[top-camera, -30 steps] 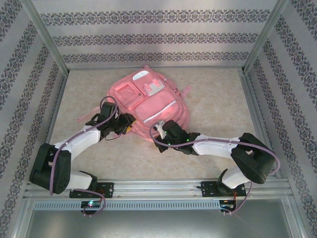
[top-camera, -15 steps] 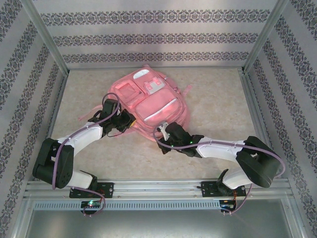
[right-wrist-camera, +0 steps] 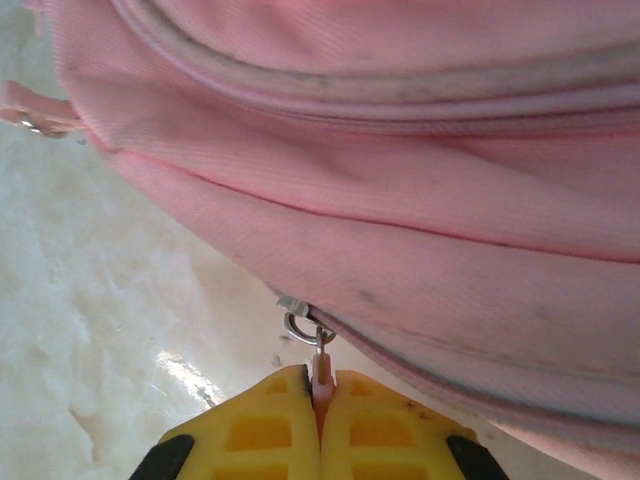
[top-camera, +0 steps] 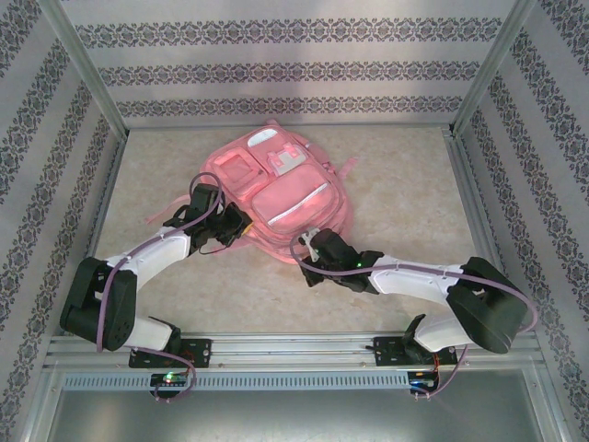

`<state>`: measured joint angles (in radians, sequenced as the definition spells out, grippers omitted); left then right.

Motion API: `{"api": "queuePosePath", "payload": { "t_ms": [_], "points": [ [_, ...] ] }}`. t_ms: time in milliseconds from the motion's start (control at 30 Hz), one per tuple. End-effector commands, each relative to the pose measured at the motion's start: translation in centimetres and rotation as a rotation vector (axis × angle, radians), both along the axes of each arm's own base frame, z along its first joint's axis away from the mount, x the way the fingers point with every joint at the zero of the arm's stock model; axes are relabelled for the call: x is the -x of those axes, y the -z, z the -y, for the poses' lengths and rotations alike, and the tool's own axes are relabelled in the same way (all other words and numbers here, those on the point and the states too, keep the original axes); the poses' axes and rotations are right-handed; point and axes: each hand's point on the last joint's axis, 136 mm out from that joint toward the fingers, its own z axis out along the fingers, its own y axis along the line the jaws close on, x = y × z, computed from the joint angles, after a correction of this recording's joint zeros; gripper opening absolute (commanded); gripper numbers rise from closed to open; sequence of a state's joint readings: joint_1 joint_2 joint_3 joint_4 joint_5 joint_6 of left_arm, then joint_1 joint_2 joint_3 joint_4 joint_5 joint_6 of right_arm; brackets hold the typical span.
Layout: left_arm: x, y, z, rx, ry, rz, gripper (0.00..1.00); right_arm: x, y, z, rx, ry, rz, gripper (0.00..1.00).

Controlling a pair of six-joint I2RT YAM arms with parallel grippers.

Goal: Pack the student bag

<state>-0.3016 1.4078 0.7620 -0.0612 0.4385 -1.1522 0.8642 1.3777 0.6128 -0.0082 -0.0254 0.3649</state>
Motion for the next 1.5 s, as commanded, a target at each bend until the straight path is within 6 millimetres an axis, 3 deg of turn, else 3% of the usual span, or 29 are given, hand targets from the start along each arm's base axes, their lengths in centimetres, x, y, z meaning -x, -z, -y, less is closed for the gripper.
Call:
{"api": "queuePosePath", "payload": {
  "t_ms": [0, 467, 667, 767, 867, 1000, 1133, 1300, 1467],
  "points": [
    [-2.0, -2.7, -1.8, -0.032, -0.055, 0.105, 0.0, -0.1, 0.5, 2.6, 0.055, 0.077, -0.017, 0.0],
    [-2.3, -3.7, -2.6, -0.127, 0.008, 0.135, 0.0, 0.3, 0.7, 5.9, 0.041, 0.152, -0.03, 0.0],
    [-3.8, -3.7, -3.0, -0.21, 0.097, 0.162, 0.02, 0.8, 0.8, 2.0, -0.063, 0.022, -0.095, 0.0],
    [-5.7, -4.3, -3.1, -0.189, 0.119, 0.198, 0.14, 0.7, 0.2, -1.0, -0.098, -0.056, -0.095, 0.0],
    [-6.7, -4.5, -2.6, -0.165, 0.131, 0.206, 0.36, 0.6, 0.4, -3.5, -0.095, -0.113, -0.116, 0.0],
    [-4.8, -5.2, -3.1, -0.13, 0.082, 0.2, 0.5, -0.2, 0.3, -5.4, -0.123, -0.123, -0.141, 0.0],
    [-0.9, -5.4, -4.2, -0.14, 0.046, 0.156, 0.52, -0.4, 0.1, -6.0, -0.145, -0.121, -0.145, 0.0],
    [4.0, -3.8, -3.3, -0.085, 0.024, 0.118, 0.52, -0.2, 0.6, -6.0, -0.158, -0.11, -0.165, 0.0],
    [5.7, -1.6, -2.1, -0.03, 0.028, 0.095, 0.51, -0.1, 1.0, -5.7, -0.18, -0.08, -0.187, 0.0]
  ]
}}
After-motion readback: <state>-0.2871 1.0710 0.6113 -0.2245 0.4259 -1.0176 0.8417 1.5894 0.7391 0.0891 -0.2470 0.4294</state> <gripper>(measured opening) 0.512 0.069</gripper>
